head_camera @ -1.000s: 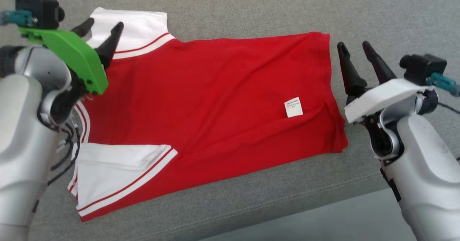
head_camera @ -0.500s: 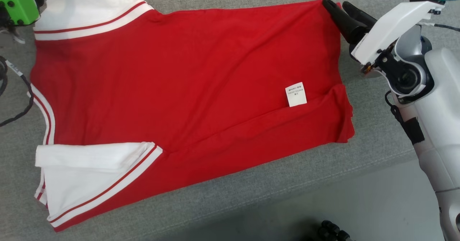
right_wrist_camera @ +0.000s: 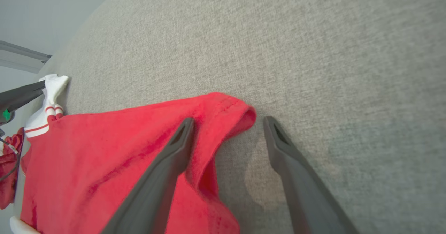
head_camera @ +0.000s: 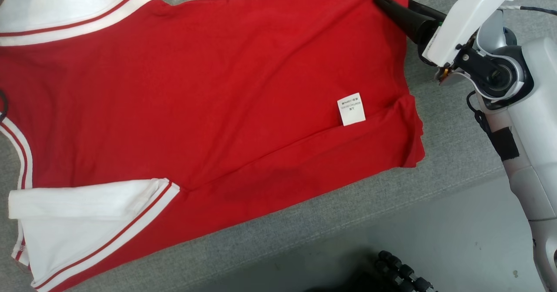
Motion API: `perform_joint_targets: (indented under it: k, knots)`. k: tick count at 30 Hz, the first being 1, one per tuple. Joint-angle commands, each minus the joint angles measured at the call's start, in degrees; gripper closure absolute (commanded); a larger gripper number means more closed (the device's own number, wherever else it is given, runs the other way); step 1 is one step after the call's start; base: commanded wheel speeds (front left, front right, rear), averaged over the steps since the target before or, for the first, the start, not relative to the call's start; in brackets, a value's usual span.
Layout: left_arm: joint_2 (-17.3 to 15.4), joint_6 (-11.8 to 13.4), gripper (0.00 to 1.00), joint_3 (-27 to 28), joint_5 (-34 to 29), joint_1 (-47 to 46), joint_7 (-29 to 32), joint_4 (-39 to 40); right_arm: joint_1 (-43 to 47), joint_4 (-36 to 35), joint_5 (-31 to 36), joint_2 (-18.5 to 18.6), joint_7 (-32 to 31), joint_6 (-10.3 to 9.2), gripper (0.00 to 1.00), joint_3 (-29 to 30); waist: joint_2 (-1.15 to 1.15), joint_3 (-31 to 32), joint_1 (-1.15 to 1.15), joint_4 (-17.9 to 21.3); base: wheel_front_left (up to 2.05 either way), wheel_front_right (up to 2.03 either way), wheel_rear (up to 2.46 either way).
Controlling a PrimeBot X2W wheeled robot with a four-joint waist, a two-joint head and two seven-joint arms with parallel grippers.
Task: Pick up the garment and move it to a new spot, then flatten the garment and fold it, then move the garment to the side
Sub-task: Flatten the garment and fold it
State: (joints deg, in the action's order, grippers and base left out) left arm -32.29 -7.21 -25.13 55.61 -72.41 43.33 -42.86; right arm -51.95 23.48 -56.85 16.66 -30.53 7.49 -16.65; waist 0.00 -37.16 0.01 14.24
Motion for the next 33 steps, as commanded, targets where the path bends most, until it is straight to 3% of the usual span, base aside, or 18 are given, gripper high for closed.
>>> perform_joint_targets:
  k: [1,2,3,4,5,12,21,27,33]
  knots:
    - [0.52,0.16,0.0,-0.32,0.61,0.16,0.77,-1.14,0.23,0.14,0.43,-0.55,-0.75,0.0,0.0,-0.4,0.0,-0.54,-0.01,0.09,0.0,0.0,0.0]
    - [0.85,0.14,0.0,-0.3,1.03,0.11,1.17,-1.31,0.14,-0.06,0.81,-0.4,-0.52,-0.01,0.56,-0.34,0.0,-0.65,-0.01,0.0,0.0,0.0,0.0]
    - [1.03,0.1,0.45,-0.25,1.07,-0.03,0.92,-1.14,0.0,-0.15,1.33,-0.2,0.16,-0.01,1.0,-0.17,0.0,-0.76,-0.01,-0.08,0.0,0.0,0.0]
    - [1.08,0.05,0.93,-0.49,0.8,-0.15,0.61,-0.92,-0.01,-0.13,1.79,-0.03,0.06,-0.03,1.0,-0.29,0.0,-0.81,-0.01,-0.17,0.0,0.0,0.0]
    - [1.15,-0.01,1.0,-0.76,0.79,-0.28,0.65,-0.64,-0.05,-0.42,1.97,-0.11,0.61,-0.03,1.0,-0.25,0.0,-0.85,-0.01,-0.23,0.0,0.0,0.0]
    - [1.44,-0.29,1.0,-0.14,3.01,-1.61,-2.04,1.62,-0.67,-3.41,3.12,1.2,5.03,0.0,1.0,-0.37,0.0,-0.73,-0.01,-0.95,0.0,0.0,0.0]
    - [0.53,-0.32,1.0,-2.2,8.19,-1.01,-5.14,10.84,-1.09,-7.62,4.23,6.65,11.22,0.0,1.0,-3.63,0.0,0.61,-0.01,-3.8,0.0,0.0,0.0]
    - [-1.77,-0.32,1.0,-4.28,12.87,2.06,-7.66,20.23,1.13,-12.85,6.23,13.58,16.15,0.0,1.0,-9.68,0.0,1.64,-0.01,-6.25,0.0,0.0,0.0]
    - [-6.66,-0.32,1.0,-5.64,19.08,9.82,-11.14,32.46,5.99,-18.19,5.87,22.3,22.63,-0.01,1.0,-14.97,0.0,3.47,-0.01,-8.54,0.0,0.0,0.0]
